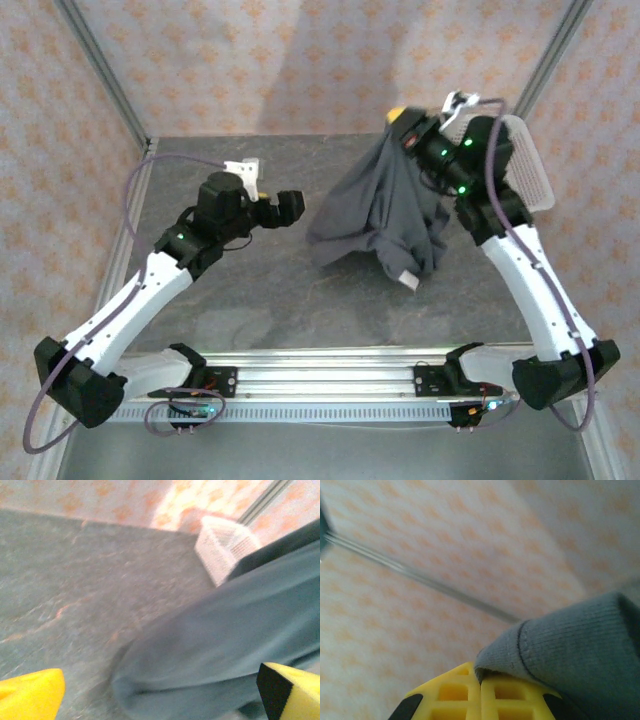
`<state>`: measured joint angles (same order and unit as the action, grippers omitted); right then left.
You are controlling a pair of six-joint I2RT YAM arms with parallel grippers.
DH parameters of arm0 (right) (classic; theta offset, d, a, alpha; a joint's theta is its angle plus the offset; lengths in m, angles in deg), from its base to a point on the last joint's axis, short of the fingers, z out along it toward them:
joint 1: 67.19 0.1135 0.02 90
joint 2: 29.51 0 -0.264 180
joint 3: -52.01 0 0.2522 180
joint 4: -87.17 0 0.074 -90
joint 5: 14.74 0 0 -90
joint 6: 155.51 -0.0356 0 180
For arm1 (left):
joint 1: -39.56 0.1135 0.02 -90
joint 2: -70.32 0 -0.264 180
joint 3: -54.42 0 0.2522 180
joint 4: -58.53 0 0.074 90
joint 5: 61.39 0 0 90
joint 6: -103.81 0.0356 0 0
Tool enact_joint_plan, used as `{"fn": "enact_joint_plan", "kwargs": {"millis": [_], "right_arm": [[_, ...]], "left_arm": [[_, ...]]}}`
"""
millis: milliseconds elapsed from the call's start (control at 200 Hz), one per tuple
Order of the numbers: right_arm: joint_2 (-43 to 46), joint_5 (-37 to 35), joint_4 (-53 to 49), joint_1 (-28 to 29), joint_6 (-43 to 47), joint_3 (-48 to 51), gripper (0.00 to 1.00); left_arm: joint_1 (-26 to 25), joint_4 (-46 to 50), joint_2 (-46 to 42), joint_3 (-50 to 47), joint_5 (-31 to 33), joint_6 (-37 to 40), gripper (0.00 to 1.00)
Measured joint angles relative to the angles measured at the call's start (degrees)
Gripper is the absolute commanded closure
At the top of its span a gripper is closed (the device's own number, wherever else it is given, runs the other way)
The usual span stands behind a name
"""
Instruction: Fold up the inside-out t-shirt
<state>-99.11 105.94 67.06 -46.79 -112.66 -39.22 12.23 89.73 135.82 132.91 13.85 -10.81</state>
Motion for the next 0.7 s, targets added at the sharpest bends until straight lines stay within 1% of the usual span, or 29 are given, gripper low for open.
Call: {"fn": "enact_joint_plan", "kwargs": {"millis": [80,195,210,240,270,345,385,415,485,520,580,620,645,701], "right_arm": [[1.42,1.81,0.33,3.65,0.52,11.32,1.00],[3.85,1.66,-0.50,16.04,2.23,27.15,1.00],[3.98,1.73,-0.66,17.57,2.43,28.72,0.93],[4.15,1.90,-0.96,20.00,2.80,31.15,0.73],[4.15,1.97,-1.86,21.68,3.06,32.89,0.60],[4.31,0.20,-6.67,22.84,5.05,33.79,0.42],[5.33,-2.51,-9.29,22.75,6.56,33.11,0.30],[7.04,-5.81,-11.58,22.58,7.48,32.35,0.24],[12.83,-12.70,-15.37,21.07,9.18,30.84,0.23],[15.89,-14.99,-16.50,18.86,9.81,30.03,0.24],[18.58,-17.70,-18.21,12.79,10.75,28.13,0.29],[18.05,-19.76,-19.21,8.50,12.83,26.21,0.31],[16.81,-20.98,-19.89,6.91,13.75,24.87,0.32],[11.65,-22.73,-21.18,5.35,17.20,22.18,0.33]], "left_arm": [[0.02,1.20,1.66,3.98,-1.57,-0.59,0.00],[0.00,3.10,6.29,7.21,-5.79,-1.05,0.01],[0.00,3.28,6.80,7.32,-6.23,-1.07,0.01],[-0.04,3.93,8.44,7.45,-6.88,-1.09,0.01],[-0.04,4.85,9.75,7.45,-7.15,-1.07,0.01],[-0.02,7.80,13.11,7.45,-7.15,-1.05,0.02],[-0.02,9.62,14.73,7.45,-7.10,-0.90,0.01],[-0.02,10.97,15.67,7.45,-7.10,-0.76,0.02],[-0.26,14.43,17.64,7.82,-7.10,0.17,0.03],[-0.59,16.04,18.58,8.31,-7.10,0.68,0.05],[-1.99,18.27,20.48,9.55,-7.10,1.38,0.08],[-3.56,19.47,22.05,10.62,-7.10,1.92,0.11],[-4.92,20.26,23.17,11.50,-6.99,2.27,0.12],[-8.17,21.55,25.77,13.42,-6.54,2.51,0.16]]}}
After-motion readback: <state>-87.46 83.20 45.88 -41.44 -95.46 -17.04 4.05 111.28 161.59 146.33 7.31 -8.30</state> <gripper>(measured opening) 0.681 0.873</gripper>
